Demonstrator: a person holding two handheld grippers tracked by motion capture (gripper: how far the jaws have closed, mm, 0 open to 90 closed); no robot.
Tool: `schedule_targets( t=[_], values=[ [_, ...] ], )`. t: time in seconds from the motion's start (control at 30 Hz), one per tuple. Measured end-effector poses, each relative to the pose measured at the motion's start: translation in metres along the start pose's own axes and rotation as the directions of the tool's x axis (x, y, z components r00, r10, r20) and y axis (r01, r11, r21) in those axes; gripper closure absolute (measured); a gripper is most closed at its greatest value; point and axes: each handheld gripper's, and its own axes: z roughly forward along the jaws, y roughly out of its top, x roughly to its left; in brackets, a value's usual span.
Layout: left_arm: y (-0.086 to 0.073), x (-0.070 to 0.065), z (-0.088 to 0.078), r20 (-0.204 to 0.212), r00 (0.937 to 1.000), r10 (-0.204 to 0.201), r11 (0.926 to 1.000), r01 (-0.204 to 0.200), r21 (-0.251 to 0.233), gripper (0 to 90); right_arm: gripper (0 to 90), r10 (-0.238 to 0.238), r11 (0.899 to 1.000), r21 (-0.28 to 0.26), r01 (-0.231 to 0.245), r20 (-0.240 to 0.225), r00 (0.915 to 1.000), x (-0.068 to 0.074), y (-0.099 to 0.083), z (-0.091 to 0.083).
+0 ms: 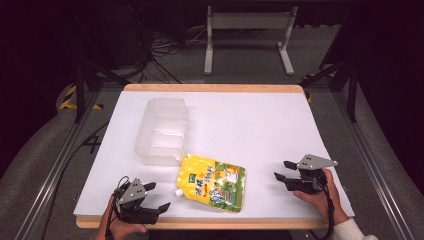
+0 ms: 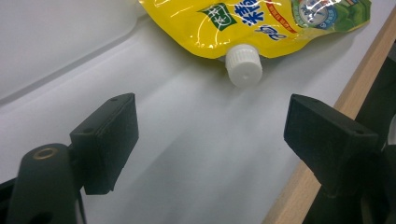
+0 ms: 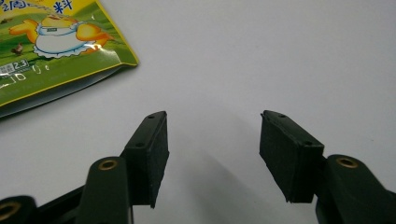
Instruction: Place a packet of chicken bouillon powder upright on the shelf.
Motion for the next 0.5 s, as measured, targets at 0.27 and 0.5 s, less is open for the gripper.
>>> schedule_targets(
  t=[0.27,0.5],
  values=[
    [0.003,-0.004,0.006,0.031,0.9993,-0.019,0.9997,0.019,0.019,18.9,59.6,-0.019,1.0,-0.008,0.018,-0.045,0.9988,0.006,0.003,0.003],
    [0.01,-0.011,0.014,0.079,0.9961,-0.039,0.9991,0.038,0.019,18.9,69.6,-0.055,0.998,-0.022,0.052,-0.125,0.9907,0.022,0.013,0.013]
  ],
)
